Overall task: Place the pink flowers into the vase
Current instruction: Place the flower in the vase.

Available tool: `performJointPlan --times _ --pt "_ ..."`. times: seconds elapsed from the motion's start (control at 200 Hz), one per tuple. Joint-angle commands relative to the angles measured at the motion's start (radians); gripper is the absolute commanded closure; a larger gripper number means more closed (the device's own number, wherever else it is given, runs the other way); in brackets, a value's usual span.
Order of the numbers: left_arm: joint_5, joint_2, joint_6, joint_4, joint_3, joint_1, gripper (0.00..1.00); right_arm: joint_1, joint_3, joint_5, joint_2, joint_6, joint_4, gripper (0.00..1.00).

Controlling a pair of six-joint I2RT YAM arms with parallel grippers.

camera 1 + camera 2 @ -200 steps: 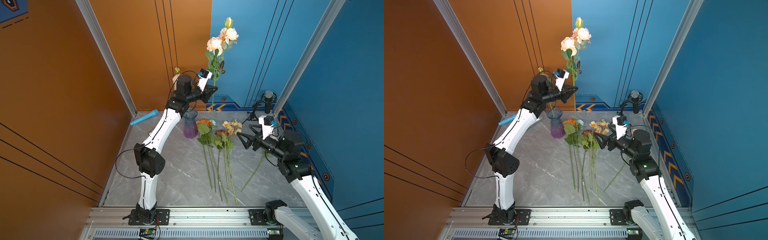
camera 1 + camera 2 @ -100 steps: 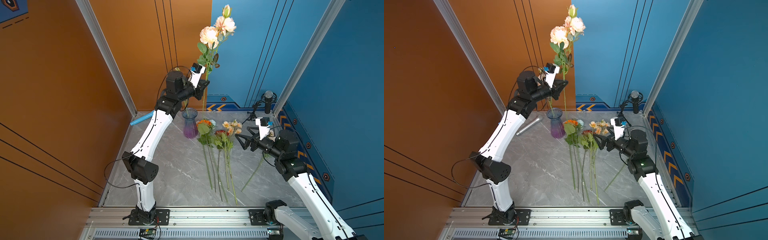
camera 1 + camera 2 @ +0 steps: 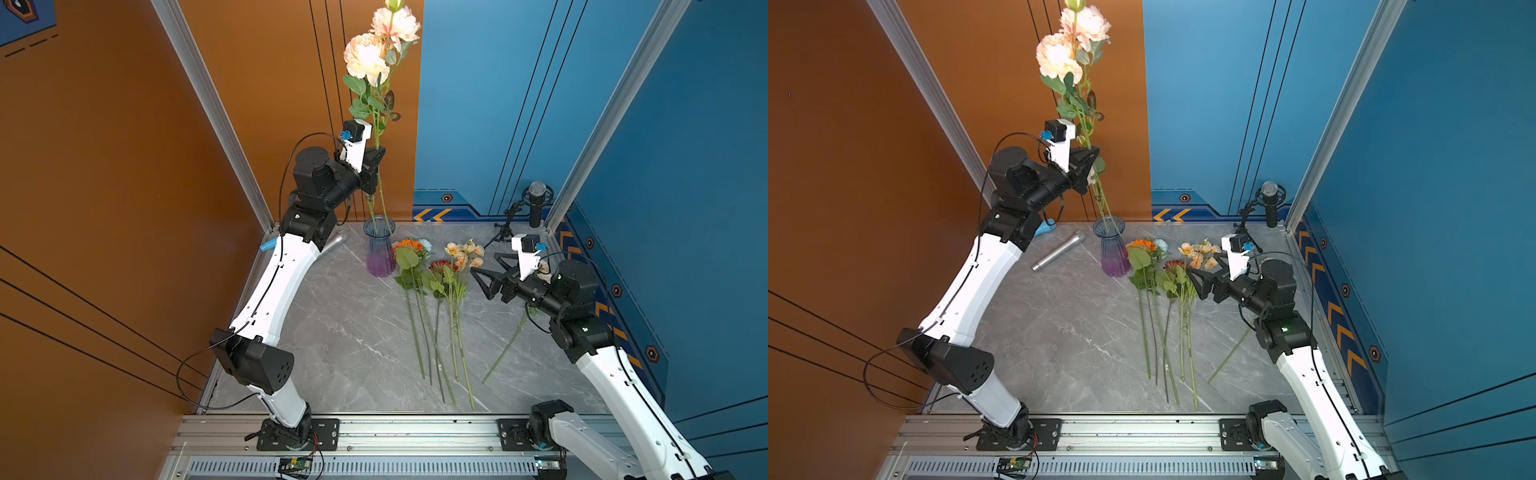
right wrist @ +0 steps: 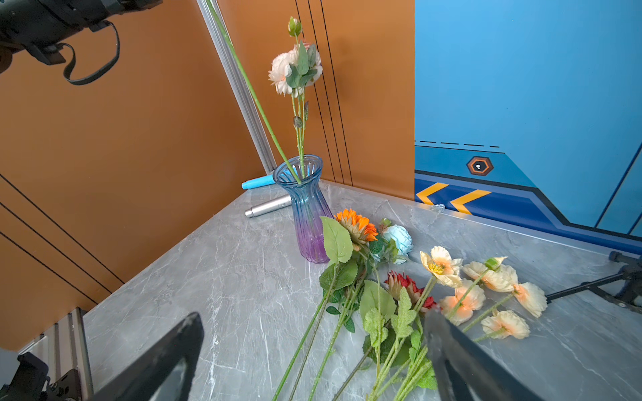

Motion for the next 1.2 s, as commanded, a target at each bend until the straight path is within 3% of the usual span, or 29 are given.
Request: performJointPlan --times 0.0,0.3,0.536,0.661,0.871,1.061,1.191 --pt "-0.036 -0.055 -0.004 0.080 -0.040 0.010 1.00 0.003 0.013 0.004 -0.008 0.004 0.007 0.00" --pt "-0.032 -0.077 -0.027 0.109 -0.081 0.032 1.00 0.009 0.023 0.027 -0.008 0.002 -0.007 0.00" --pt "-0.065 -0.055 -0.021 0.112 -0.149 0.028 1.00 0.009 0.038 0.168 -0.004 0.017 -0.097 0.00" --pt "-0.080 -0.040 -0.010 0.116 -0.179 0.017 1.00 0.011 0.053 0.321 0.003 0.059 -0.186 0.00" --pt "-0.086 -0.006 -0.016 0.116 -0.224 -0.003 1.00 0.003 0.139 0.729 0.077 0.215 -0.451 0.00" --pt "-0.079 0.029 -0.038 0.127 -0.274 -0.011 1.00 0.000 0.202 0.900 0.179 0.327 -0.656 0.00" --pt "-0.062 0.051 -0.053 0.128 -0.299 -0.011 1.00 -0.021 0.176 0.949 0.223 0.347 -0.680 0.00"
